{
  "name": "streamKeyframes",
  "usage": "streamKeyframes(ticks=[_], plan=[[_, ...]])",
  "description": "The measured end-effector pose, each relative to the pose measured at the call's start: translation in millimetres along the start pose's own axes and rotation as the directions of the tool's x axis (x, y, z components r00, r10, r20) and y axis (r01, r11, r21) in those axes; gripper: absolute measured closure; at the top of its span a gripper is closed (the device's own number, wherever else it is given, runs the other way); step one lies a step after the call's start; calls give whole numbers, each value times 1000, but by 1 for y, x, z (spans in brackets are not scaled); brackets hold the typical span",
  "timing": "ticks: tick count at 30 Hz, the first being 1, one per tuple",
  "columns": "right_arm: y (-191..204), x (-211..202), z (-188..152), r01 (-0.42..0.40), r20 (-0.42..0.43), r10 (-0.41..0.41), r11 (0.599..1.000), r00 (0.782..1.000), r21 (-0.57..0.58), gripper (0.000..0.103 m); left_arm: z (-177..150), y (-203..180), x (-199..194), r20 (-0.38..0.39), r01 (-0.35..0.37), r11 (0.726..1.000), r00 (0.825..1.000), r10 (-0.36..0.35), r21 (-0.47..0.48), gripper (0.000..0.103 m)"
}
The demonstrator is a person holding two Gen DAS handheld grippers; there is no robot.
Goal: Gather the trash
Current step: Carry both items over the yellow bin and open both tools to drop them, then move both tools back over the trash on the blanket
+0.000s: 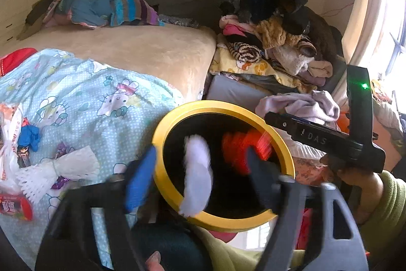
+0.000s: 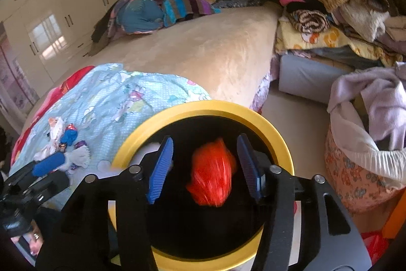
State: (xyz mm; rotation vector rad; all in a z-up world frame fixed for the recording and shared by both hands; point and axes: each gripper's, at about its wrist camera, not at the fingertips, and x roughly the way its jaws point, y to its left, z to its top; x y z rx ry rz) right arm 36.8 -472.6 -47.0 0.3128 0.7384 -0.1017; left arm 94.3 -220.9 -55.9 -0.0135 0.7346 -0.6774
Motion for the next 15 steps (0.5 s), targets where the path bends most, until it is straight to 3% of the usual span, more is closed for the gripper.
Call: streamKeyframes(ticks=[3, 15], plan=[[3, 2, -3, 13, -2, -13, 1000, 1000, -1, 52, -1, 7, -3, 12, -23, 999, 1000, 24, -22, 11], [47, -17, -9, -30, 93, 45, 988, 995, -154, 37, 5, 32, -35, 109, -97, 990, 988, 107, -99, 7]])
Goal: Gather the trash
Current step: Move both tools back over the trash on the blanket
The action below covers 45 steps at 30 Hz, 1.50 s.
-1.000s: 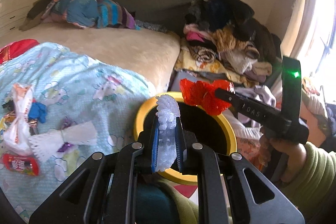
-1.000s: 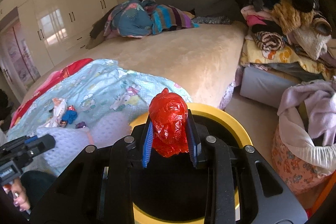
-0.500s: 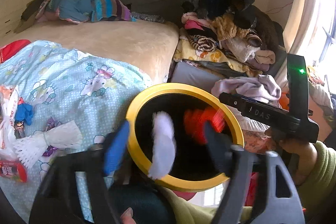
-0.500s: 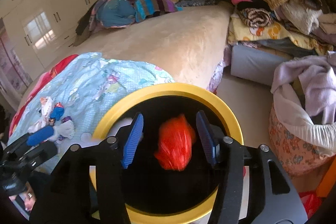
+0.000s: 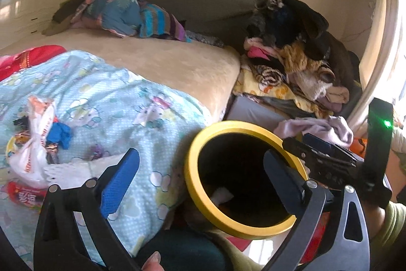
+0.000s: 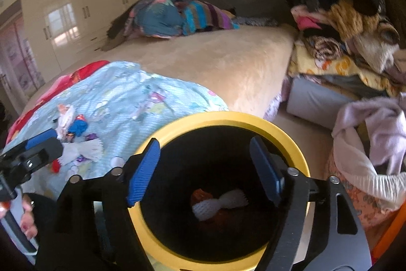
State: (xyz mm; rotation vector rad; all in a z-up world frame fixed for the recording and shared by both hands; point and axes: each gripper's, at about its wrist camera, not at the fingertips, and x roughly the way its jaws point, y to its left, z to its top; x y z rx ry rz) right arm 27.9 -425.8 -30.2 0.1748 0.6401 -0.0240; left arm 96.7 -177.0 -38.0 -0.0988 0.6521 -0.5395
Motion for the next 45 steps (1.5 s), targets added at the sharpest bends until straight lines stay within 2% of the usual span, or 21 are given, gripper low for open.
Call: streamKeyframes(ticks=[8, 19, 35, 45], plan=[[26, -12, 6, -43, 45, 46, 998, 998, -49, 32, 8, 20, -16, 42, -47, 998, 998, 49, -52, 7], [59, -29, 11, -86, 111, 99, 989, 989, -119, 31, 16, 47, -41, 103, -85, 988, 990, 99, -130, 7], [103, -31, 13, -177, 109, 200, 965, 974, -195, 29, 20, 81, -72, 156, -129, 967, 974, 165, -218, 7], [125, -25, 11, -220, 69, 240, 949, 968, -224, 28, 20, 101, -87, 171, -163, 951, 962, 212, -263, 7]])
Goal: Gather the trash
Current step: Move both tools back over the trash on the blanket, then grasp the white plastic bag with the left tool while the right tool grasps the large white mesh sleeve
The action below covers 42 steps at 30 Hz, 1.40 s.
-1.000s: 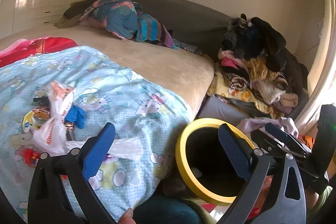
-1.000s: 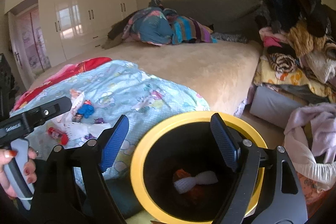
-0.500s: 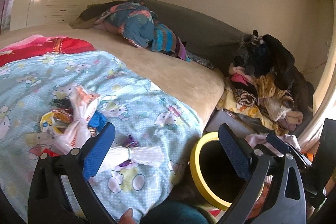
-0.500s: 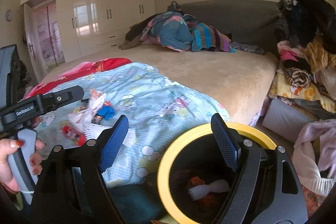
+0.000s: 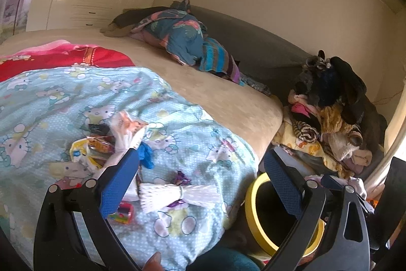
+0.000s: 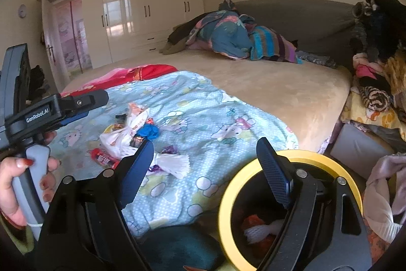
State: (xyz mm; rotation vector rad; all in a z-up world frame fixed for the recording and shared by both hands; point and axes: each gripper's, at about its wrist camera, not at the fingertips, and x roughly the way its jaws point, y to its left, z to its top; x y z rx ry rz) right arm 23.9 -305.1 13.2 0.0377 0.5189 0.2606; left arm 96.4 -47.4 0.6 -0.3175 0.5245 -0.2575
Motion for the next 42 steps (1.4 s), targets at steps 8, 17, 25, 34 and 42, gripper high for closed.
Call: streamKeyframes(ticks=[8, 17, 25, 34, 42], plan=[[18, 12, 3, -39, -17, 39, 999, 999, -20, 28, 6, 27, -8, 20, -48, 997, 999, 49, -52, 7], [31, 32, 1, -72, -62, 71, 997, 996, -18, 28, 9, 61, -11, 8, -133, 988, 991, 134, -75, 7], [45, 57, -1, -88, -108, 83, 995, 991, -47, 23, 3, 91, -1, -65, -190, 978, 981, 184, -91, 7], [55, 88, -7, -104, -181, 83, 989, 980, -109, 23, -12, 123, 21, -187, -200, 968, 967, 171, -150, 7], [67, 123, -19, -124, -276, 72, 976, 959, -177, 23, -21, 136, 42, -272, -155, 966, 957, 96, -205, 8]])
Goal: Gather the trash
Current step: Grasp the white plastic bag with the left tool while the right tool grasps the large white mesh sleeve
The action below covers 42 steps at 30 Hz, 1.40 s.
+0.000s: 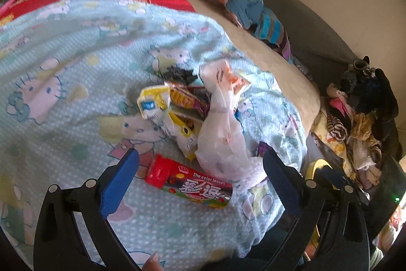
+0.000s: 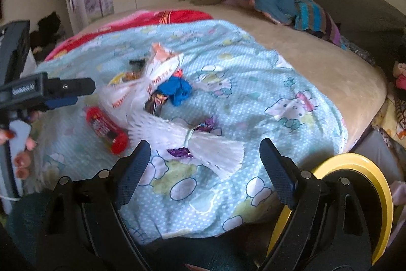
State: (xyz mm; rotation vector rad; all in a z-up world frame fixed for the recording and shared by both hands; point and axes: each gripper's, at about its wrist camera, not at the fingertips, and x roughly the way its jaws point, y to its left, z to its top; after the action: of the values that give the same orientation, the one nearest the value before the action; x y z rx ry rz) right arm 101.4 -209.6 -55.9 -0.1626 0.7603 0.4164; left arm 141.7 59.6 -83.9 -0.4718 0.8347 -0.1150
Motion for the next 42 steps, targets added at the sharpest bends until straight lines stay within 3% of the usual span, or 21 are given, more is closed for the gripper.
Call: streamKeyframes(ticks=[2, 4, 9, 15, 20, 24, 26, 31, 42], plan=[[1, 7, 1, 1, -15, -1, 1000, 1000, -14, 25, -1, -2, 5, -18, 10, 1000, 1000, -10, 5, 10], [2, 15, 2, 0, -30, -1, 1000, 1000, -23, 28, 0, -5, 12, -41, 26, 1000, 999, -26, 17, 19], [1, 36, 3, -6, -87, 3, 999, 996, -31, 35, 2, -6, 27, -83, 29, 999, 996, -26, 29, 20], [0, 54, -5, -16, -167, 13, 1000, 986, -20, 51, 5, -5, 36, -91, 29, 999, 996, -26, 34, 34], [-3, 56, -11, -12, -182, 7, 1000, 983, -23, 67, 4, -6, 40, -112, 48, 998, 993, -43, 42, 47], [-7, 59, -13, -20, -188, 18, 1000, 982, -4, 74, 4, -8, 41, -114, 58, 997, 992, -52, 52, 57], [-8, 58, -14, -26, -181, 25, 1000, 983, -2, 83, 4, -11, 40, -112, 62, 996, 992, -55, 62, 64], [-8, 50, -14, -60, -148, 64, 998, 987, 25, 92, 5, -17, 32, -73, 58, 994, 996, -52, 94, 69], [-12, 14, -6, -116, -38, 120, 988, 992, 99, 93, 7, -14, -1, 69, 82, 993, 994, -88, 80, 77]])
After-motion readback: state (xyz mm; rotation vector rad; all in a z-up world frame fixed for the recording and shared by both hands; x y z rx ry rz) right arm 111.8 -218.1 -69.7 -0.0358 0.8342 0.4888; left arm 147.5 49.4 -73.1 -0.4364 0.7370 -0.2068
